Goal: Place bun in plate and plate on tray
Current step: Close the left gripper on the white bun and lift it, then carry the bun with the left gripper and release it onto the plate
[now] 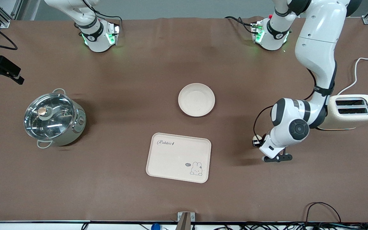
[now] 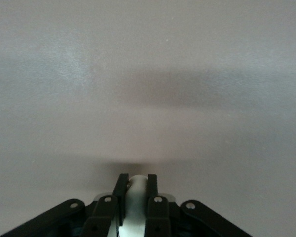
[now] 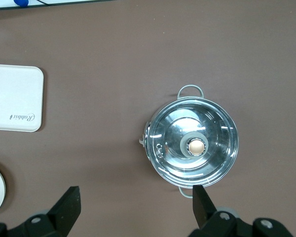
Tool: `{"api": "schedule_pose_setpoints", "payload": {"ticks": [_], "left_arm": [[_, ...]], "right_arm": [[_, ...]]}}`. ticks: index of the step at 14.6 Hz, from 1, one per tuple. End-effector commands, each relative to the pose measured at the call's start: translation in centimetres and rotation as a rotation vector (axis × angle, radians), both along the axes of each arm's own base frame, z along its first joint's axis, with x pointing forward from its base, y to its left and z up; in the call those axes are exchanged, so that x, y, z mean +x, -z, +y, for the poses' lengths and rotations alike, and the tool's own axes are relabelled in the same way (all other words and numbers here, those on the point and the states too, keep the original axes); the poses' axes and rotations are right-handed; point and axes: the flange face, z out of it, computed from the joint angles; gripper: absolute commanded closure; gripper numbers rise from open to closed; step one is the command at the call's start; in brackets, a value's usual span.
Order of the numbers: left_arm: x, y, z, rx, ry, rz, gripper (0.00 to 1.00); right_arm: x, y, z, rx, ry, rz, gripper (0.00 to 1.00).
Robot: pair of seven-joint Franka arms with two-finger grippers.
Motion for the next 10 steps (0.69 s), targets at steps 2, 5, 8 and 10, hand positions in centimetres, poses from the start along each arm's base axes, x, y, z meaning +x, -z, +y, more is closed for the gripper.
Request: {"api": "schedule_pose_setpoints", "payload": {"ticks": [2, 5, 8, 10], "left_arm": [[-0.4, -2.5, -2.1, 0.007, -0.037, 0.026, 1.0], [-3.4, -3.2, -10.2, 0.039, -0.115, 0.053, 1.0], [-6.6, -1.9, -16.2, 0.107, -0.167, 0.05, 1.0], [-8.5, -1.4, -18.8, 0.119, -0.153, 0.059, 1.0]], "right_arm": [[-0.1, -0.1, -0.2, 0.011, 0.006, 0.001, 0.0], [-0.1, -0.1, -0.2, 0.011, 0.006, 0.003, 0.0], [-0.1, -0.1, -0.2, 0.011, 0.006, 0.003, 0.0], [-0.1, -0.1, -0.2, 0.011, 0.006, 0.003, 0.0]]}}
